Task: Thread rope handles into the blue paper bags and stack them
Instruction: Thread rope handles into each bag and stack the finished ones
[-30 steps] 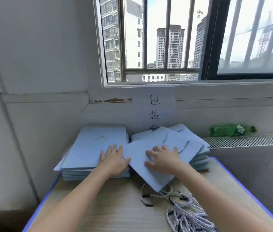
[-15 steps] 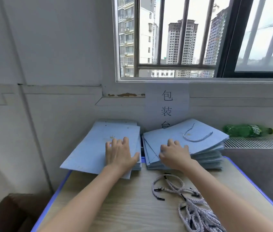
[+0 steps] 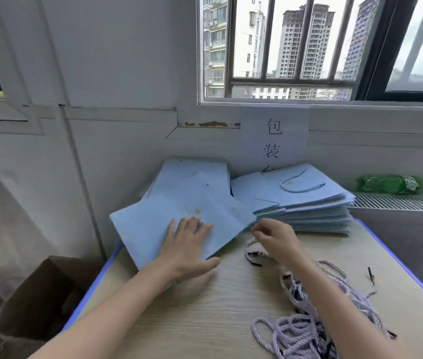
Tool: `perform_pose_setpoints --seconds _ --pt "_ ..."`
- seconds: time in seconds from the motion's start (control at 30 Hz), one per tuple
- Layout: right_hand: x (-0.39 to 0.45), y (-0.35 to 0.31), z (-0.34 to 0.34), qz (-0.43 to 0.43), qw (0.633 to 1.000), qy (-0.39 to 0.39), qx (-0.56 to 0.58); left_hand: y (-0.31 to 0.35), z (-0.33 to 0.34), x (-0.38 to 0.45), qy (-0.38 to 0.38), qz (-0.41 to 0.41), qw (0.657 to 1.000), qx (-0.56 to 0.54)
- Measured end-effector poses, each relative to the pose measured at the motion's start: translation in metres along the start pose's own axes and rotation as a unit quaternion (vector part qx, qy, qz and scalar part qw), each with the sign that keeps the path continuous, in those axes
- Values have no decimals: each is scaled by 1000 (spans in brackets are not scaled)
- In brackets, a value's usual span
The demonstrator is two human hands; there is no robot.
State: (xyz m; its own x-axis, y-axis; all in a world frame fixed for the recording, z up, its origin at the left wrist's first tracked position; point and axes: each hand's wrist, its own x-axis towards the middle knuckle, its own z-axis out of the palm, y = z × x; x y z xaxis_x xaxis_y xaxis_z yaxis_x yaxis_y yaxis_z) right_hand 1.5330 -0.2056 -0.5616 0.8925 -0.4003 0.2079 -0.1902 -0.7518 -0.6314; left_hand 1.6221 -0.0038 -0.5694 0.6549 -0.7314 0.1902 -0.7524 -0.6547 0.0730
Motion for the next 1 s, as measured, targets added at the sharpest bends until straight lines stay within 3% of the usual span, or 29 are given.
perform_pose_setpoints --seconds 0.13,0.2,0.33,0.47,0.77,0.9,1.0 --pt "-18 15 -3 -22 999 -36 0 10 4 -26 150 -46 987 -26" --pt "-19 15 -7 -33 998 -45 1 14 0 -27 163 -74 984 -14" --pt "-23 11 -4 -73 993 -83 -30 21 2 -18 69 -104 992 1" --pt "-28 10 -6 -90 982 -142 -82 22 10 -21 -34 -80 996 10" --pt "-19 16 0 -60 976 -59 -201 3 1 -53 -218 71 970 -86" --pt "-23 13 0 -94 967 -54 -231 -13 -15 -35 -265 85 952 -125" --pt "-25 11 3 -126 968 -53 -210 -12 -13 -35 -240 63 956 -157"
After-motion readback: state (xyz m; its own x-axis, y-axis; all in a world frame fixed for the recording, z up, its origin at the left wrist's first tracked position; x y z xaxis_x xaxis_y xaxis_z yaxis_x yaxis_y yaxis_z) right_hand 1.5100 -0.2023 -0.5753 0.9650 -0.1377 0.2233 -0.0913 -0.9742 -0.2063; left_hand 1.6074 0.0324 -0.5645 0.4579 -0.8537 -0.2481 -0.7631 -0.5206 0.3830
